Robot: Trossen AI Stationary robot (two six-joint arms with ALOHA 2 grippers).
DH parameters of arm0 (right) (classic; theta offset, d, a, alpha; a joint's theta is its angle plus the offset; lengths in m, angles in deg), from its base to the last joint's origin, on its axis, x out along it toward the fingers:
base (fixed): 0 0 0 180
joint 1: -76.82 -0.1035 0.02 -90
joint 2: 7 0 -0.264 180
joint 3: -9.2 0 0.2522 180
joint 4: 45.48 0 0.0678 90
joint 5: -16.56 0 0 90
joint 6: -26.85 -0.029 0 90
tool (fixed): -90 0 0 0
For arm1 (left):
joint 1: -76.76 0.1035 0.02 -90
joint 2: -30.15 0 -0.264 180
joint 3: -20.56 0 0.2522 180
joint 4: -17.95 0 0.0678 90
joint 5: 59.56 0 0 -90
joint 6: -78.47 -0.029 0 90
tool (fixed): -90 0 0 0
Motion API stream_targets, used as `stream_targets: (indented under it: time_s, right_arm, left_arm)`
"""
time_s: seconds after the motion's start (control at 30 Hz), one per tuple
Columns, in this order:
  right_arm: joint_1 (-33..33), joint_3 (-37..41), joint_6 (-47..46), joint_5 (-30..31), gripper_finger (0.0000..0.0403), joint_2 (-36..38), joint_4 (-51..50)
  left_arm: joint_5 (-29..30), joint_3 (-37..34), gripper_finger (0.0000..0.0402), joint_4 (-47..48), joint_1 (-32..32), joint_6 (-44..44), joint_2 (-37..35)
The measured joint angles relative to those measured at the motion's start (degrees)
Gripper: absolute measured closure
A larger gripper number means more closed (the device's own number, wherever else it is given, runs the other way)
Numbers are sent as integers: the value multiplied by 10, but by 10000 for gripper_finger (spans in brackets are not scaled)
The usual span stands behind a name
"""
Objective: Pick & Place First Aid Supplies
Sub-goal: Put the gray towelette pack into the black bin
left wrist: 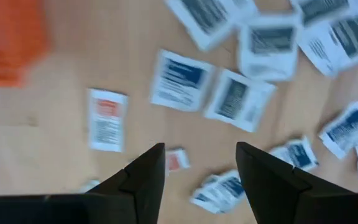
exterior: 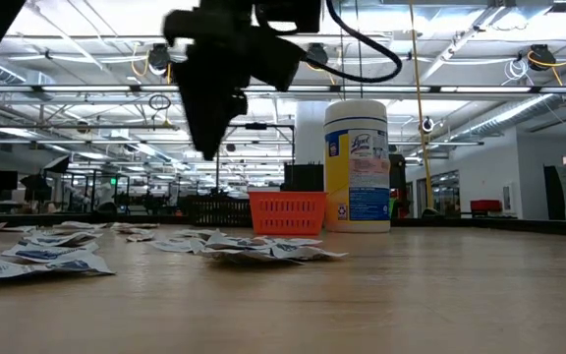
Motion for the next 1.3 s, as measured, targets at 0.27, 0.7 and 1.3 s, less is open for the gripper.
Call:
stream_targets:
  time_s: [0.27,0.7,1.3]
  right_arm:
    - [-18,0,0,0,252,0,5]
    - [-33,0,-57,0,252,0,9]
    - [-10,0,-187,-12,252,-30,1]
  left_arm:
    - [-5,-93,208,-74,-79,62,-24]
    - [-19,-301,202,-218,-144,251,-184]
    - [27,-473,182,-370,-249,523,-372]
